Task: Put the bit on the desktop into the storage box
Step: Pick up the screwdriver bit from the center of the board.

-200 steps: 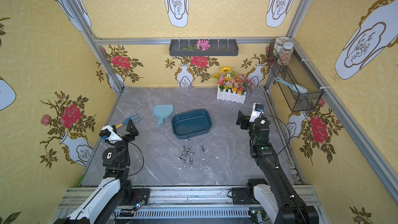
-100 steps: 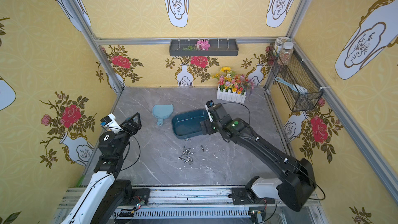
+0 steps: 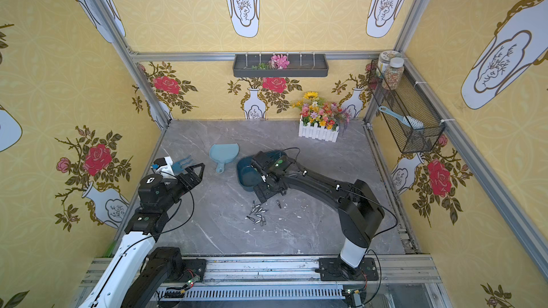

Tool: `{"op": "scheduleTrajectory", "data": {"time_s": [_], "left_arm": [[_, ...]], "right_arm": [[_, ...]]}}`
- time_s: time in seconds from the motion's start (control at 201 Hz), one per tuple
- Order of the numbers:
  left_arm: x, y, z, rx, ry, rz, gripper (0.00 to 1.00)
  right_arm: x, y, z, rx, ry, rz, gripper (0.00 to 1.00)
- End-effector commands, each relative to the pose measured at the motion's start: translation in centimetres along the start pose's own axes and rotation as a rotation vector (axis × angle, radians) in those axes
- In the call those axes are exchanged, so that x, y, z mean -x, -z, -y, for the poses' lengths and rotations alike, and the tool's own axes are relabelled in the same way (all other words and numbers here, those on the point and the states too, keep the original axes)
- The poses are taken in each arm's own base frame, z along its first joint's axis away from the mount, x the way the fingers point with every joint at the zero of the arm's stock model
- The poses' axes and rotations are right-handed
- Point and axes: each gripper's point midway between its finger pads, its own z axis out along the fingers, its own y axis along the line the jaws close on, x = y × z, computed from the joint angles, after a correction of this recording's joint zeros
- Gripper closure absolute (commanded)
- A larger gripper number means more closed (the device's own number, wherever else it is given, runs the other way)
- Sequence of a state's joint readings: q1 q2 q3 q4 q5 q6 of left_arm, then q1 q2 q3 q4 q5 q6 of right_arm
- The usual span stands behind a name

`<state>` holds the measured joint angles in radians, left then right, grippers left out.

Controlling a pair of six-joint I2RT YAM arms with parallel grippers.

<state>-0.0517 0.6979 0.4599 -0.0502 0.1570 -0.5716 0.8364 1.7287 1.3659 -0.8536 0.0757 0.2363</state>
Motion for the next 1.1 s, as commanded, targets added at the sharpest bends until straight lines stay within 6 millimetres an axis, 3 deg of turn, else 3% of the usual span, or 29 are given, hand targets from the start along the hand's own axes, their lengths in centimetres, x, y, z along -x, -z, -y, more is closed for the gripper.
{"op": "scheduleTrajectory", "data": {"time_s": [0.0, 0.219, 0.627, 1.09], "left_arm": [[-1.2, -0.1, -0.4, 0.001, -0.004, -0.048, 0.0], [-1.9, -0.6, -1.2, 0.028, 0.01, -0.067, 0.0], [-1.8, -0.9, -1.7, 0.045, -0.001, -0.058, 0.0], [-1.7, -0.9, -2.0, 0.057, -0.002, -0.05, 0.0]], "right_arm": [[-1.4, -1.3, -0.1, 0.012, -0.022, -0.077, 0.0], [-2.7, -3.7, 0.5, 0.028, -0.069, -0.134, 0.06], [-4.7, -6.2, 1.7, -0.023, -0.087, -0.212, 0.21], [-5.1, -8.0, 1.6, 0.003, -0.11, -0.23, 0.47]]}}
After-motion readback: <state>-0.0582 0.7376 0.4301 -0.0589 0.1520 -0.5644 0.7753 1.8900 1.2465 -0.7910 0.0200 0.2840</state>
